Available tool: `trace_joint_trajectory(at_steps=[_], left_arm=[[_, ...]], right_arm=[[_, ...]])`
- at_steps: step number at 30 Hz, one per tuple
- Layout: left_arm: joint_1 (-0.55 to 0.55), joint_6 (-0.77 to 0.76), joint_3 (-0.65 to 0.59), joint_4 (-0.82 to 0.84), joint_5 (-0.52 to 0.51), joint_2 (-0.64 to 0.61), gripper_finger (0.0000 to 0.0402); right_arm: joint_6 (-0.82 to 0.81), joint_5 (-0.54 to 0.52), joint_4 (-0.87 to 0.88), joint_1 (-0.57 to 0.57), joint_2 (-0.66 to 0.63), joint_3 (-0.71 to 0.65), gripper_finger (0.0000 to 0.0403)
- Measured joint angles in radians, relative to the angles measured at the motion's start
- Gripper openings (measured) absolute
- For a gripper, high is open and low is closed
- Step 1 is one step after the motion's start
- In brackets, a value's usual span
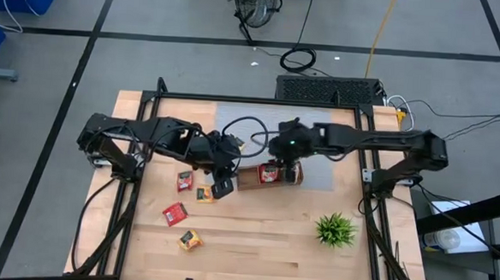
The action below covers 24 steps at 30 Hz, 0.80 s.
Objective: Pick & Place Tea
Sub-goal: Put the red tea bag into the middle section of the wooden organizer
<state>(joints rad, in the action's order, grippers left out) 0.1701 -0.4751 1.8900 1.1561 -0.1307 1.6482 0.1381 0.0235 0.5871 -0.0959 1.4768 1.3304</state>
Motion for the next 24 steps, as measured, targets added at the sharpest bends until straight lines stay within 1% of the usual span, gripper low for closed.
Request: trace_joint_trajectory(at_steps=[3, 6, 13, 15, 16, 18, 20, 24], left_arm=[[-0.007, 0.023, 0.000, 0.001, -0.005, 0.000, 0.0131], [-0.007, 0.034, 0.000, 0.001, -0.028, 0.000, 0.0131], [-0.008, 0.056, 0.000, 0.010, -0.050, 0.000, 0.0131], [-0.004, 0.056, 0.000, 0.056, -0.058, 0.000, 0.0131], [0.003, 0.055, -0.003, 0.093, -0.081, 0.000, 0.0131], [0.027, 0.048, -0.030, 0.177, -0.151, 0.000, 0.0131], [0.056, 0.025, -0.078, 0.227, -0.204, -0.008, 0.0131], [0.104, -0.013, -0.207, 0.211, -0.262, -0.070, 0.0131]], right_arm=[[-0.112, 0.001, -0.015, 0.000, -0.061, 0.000, 0.0125], [-0.190, 0.001, -0.045, 0.017, -0.114, 0.000, 0.0125], [-0.281, 0.000, -0.187, 0.101, -0.188, 0.000, 0.0122], [-0.293, 0.000, -0.217, 0.128, -0.199, 0.000, 0.0122], [-0.295, 0.000, -0.233, 0.138, -0.200, 0.000, 0.0122], [-0.295, -0.002, -0.266, 0.153, -0.199, 0.000, 0.0123], [-0.301, -0.024, -0.268, 0.165, -0.201, -0.001, 0.0122], [-0.303, -0.054, -0.271, 0.177, -0.203, -0.001, 0.0122]])
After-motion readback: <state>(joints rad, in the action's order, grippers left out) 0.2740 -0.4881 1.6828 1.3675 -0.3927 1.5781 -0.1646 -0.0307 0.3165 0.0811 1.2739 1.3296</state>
